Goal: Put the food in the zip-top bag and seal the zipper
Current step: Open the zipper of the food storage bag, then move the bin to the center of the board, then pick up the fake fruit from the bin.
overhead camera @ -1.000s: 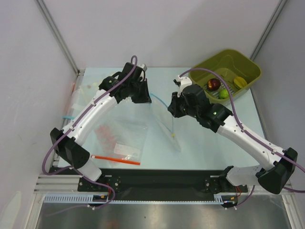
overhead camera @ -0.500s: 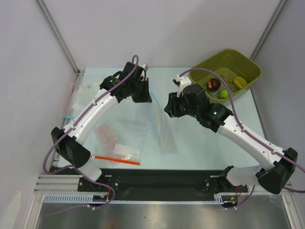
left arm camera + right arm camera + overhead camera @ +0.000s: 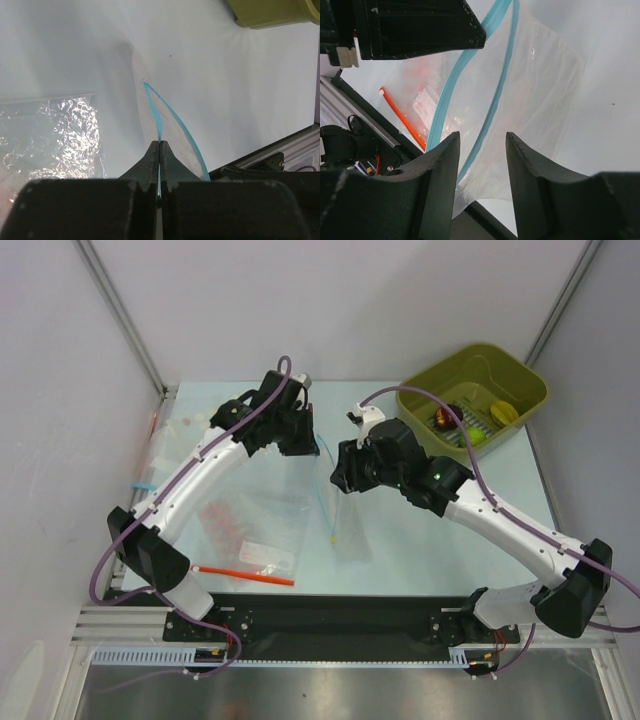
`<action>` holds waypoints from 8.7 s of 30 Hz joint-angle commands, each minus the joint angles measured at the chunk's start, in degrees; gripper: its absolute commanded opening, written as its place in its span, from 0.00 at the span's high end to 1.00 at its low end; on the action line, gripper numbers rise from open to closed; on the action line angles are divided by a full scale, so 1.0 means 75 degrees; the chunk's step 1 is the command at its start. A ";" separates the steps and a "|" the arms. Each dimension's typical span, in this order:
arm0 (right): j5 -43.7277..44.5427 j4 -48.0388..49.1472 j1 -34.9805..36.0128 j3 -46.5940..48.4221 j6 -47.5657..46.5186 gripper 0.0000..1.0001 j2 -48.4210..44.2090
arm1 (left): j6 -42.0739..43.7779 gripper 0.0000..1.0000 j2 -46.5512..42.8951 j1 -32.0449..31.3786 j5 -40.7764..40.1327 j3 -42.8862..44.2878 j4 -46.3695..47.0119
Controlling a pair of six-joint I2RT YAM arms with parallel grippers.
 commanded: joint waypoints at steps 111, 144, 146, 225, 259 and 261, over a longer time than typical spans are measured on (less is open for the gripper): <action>-0.1161 0.2054 -0.1167 -0.0248 0.1445 0.64 0.0948 | -0.0147 1.00 0.1235 -0.1198 -0.3021 0.3905 -0.3993; -0.0401 0.1528 -0.1377 0.1558 0.2172 0.51 0.3727 | 0.1061 1.00 0.1341 0.0197 -0.0679 0.1528 -0.1101; -0.0213 0.1377 -0.1412 0.1487 0.2160 0.52 0.3656 | 0.1026 1.00 0.1388 0.0197 -0.0713 0.1527 -0.1030; 0.0536 -0.1542 -0.5479 0.0487 0.0871 0.10 0.1179 | 0.1037 1.00 0.2326 0.0701 -0.0655 0.2676 -0.0831; 0.0820 -0.0312 -0.5644 0.1956 0.1528 0.52 0.3775 | 0.1154 1.00 0.1529 0.0689 -0.0537 0.1785 -0.0549; 0.0667 -0.0289 -0.5526 0.1839 0.1190 0.52 0.3201 | 0.1154 1.00 0.1505 0.0677 -0.0526 0.1773 -0.0514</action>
